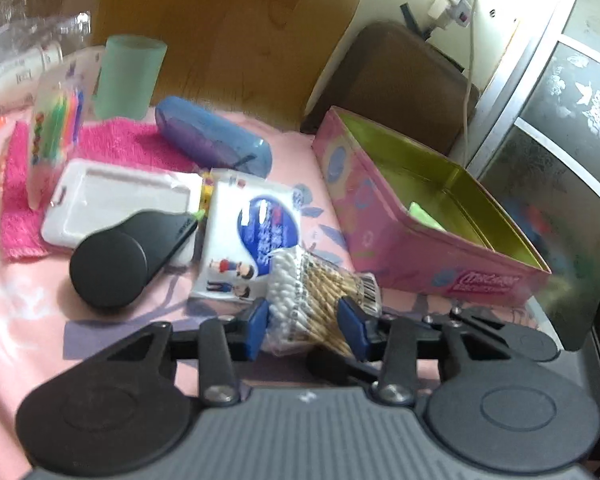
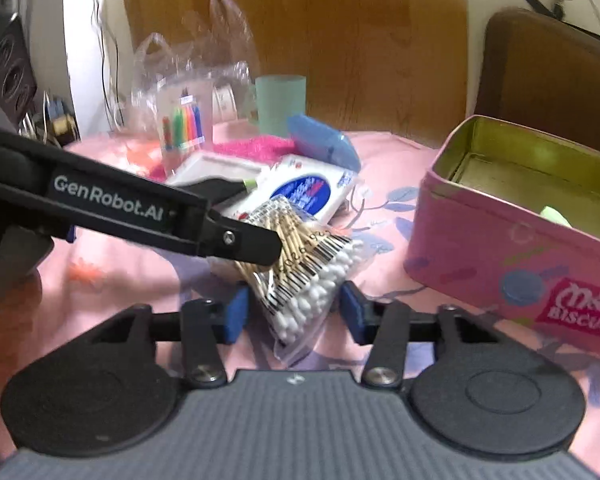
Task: Organize soft objects
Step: 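Grasp the bag of cotton swabs with the left gripper and lift it, then lower the cotton swab bag into the pink tin and open the left gripper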
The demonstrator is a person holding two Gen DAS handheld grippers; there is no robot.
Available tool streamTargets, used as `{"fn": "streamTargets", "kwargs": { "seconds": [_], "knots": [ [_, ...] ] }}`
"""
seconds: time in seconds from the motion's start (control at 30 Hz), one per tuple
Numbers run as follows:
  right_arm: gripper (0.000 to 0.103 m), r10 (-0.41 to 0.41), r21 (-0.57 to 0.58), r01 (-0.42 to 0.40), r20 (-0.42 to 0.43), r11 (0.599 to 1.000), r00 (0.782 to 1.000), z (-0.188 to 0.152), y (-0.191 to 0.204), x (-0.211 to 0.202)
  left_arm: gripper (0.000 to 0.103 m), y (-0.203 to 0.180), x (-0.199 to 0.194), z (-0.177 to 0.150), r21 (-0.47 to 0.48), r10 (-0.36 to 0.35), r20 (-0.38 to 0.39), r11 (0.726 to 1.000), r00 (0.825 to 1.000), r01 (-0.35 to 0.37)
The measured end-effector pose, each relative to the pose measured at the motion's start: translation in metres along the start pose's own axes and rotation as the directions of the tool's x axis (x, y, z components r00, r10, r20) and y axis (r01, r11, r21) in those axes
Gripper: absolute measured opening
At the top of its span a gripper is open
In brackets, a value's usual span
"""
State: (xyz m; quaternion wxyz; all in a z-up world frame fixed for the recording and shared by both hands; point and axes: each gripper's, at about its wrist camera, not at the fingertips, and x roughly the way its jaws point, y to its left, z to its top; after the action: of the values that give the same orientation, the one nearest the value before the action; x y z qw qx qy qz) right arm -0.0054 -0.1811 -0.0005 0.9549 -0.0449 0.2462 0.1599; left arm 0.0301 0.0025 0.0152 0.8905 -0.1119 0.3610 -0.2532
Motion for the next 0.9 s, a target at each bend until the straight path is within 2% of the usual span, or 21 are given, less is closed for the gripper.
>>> {"fn": "streamTargets", "kwargs": {
  "seconds": [0.1,0.2,0.27,0.47,0.6,0.63,0.67,0.7,0.73,0.8,0.9],
  "knots": [
    [0.048,-0.036,-0.026,0.039,0.106,0.999,0.994,0.003,0.002,-0.025,0.039,-0.015,-0.015,0.008,0.018,-0.043,0.049,0.999,0.998,0.042],
    [0.048,-0.1,-0.047,0.112,0.218,0.993,0.971,0.006,-0.003,-0.043,0.039,-0.041,-0.024,0.022,0.078,-0.082,0.111,0.994,0.99,0.074],
    [0.048,-0.141,-0.029,0.154,0.256,0.988,0.956,0.008,-0.013,-0.051,0.039,-0.062,-0.019,0.031,0.131,-0.09,0.128,0.989,0.988,0.073],
    [0.047,-0.236,0.067,0.226,0.284,0.972,0.929,0.018,-0.058,-0.058,0.039,-0.112,0.015,0.055,0.231,-0.1,0.151,0.971,0.983,0.063],
    [0.047,-0.288,0.108,0.269,0.273,0.957,0.918,0.028,-0.086,-0.044,0.039,-0.135,0.049,0.074,0.268,-0.086,0.147,0.962,0.985,0.044],
    [0.047,-0.3,0.119,0.278,0.267,0.953,0.916,0.031,-0.093,-0.037,0.042,-0.139,0.057,0.077,0.275,-0.079,0.146,0.961,0.986,0.036],
    [0.05,-0.315,0.126,0.291,0.257,0.948,0.914,0.034,-0.099,-0.03,0.051,-0.143,0.069,0.081,0.281,-0.061,0.145,0.959,0.988,0.018],
    [0.051,-0.331,0.126,0.308,0.246,0.943,0.911,0.034,-0.104,-0.021,0.054,-0.146,0.079,0.084,0.289,-0.036,0.14,0.957,0.99,-0.006],
    [0.056,-0.358,0.131,0.335,0.231,0.933,0.905,0.036,-0.11,-0.011,0.054,-0.147,0.088,0.086,0.292,-0.002,0.138,0.956,0.99,-0.039],
    [0.058,-0.401,0.16,0.374,0.21,0.914,0.892,0.036,-0.12,-0.001,0.054,-0.147,0.101,0.086,0.288,0.082,0.141,0.95,0.987,-0.12],
    [0.061,-0.39,0.191,0.352,0.229,0.916,0.892,0.03,-0.12,-0.01,0.057,-0.135,0.085,0.078,0.262,0.08,0.177,0.957,0.981,-0.125]
  ]
}}
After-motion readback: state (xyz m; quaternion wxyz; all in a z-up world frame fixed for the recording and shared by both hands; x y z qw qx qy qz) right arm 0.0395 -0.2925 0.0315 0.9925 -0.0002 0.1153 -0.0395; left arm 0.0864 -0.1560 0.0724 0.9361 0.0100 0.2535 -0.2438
